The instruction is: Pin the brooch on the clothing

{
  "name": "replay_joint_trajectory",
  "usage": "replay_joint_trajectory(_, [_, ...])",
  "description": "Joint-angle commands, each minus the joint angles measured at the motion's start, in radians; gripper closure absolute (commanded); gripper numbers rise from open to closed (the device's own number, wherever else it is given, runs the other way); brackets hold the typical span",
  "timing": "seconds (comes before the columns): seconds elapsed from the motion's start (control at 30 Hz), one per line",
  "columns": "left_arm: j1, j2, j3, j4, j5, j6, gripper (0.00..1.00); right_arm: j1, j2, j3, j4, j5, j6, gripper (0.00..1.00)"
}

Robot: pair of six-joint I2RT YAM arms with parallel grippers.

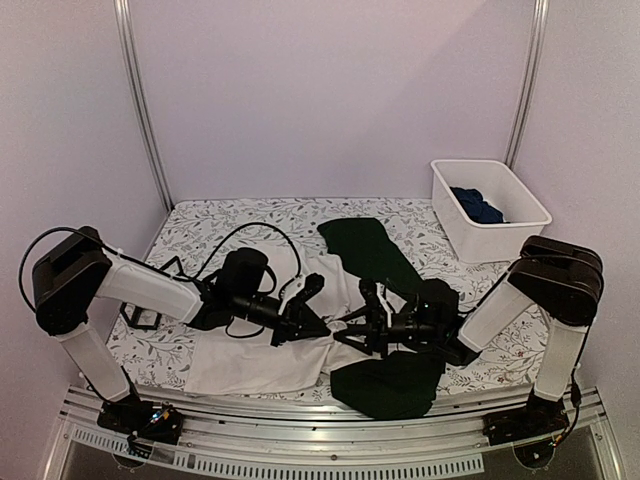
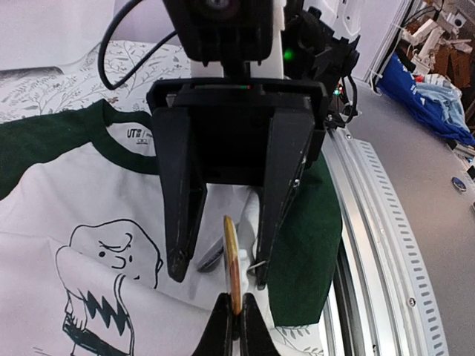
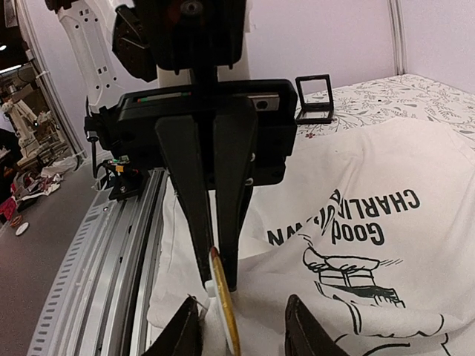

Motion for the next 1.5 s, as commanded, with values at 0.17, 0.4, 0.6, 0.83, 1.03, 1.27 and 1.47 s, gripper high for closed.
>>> replay_joint_trajectory(0.17, [-0.005,0.019,-0.014,0.035,0.001,0.009,1.0,0.004,0.025,0.009,0.032,0.018,0.019,0.74])
replay_joint_trajectory(0.4, [-0.01,0.014,-0.01,0.017,0.004,0.042,1.0,-0.026,0.029,0.04,0.003,0.012,0.078,0.77])
replay_joint_trajectory(0.6, [-0.011,0.014,-0.008,0.017,0.004,0.057,1.0,-0.034,0.052,0.057,-0.018,0.004,0.111,0.81])
replay_joint_trajectory(0.83, [-0.01,0.008,-0.014,0.024,-0.009,0.054,1.0,-0.035,0.053,0.014,0.01,0.007,0.13,0.83])
replay_joint_trajectory(1.03, [-0.011,0.009,-0.013,0.026,-0.001,0.066,1.0,-0.039,0.05,0.023,0.018,0.002,0.148,0.91])
replay_joint_trajectory(1.27, [-0.014,0.012,-0.01,0.026,0.007,0.071,1.0,-0.058,0.036,0.028,0.018,0.016,0.189,0.92])
replay_joint_trajectory(1.47, [-0.011,0.005,-0.017,0.023,-0.013,0.068,1.0,-0.072,0.04,-0.018,0.097,0.024,0.246,0.92])
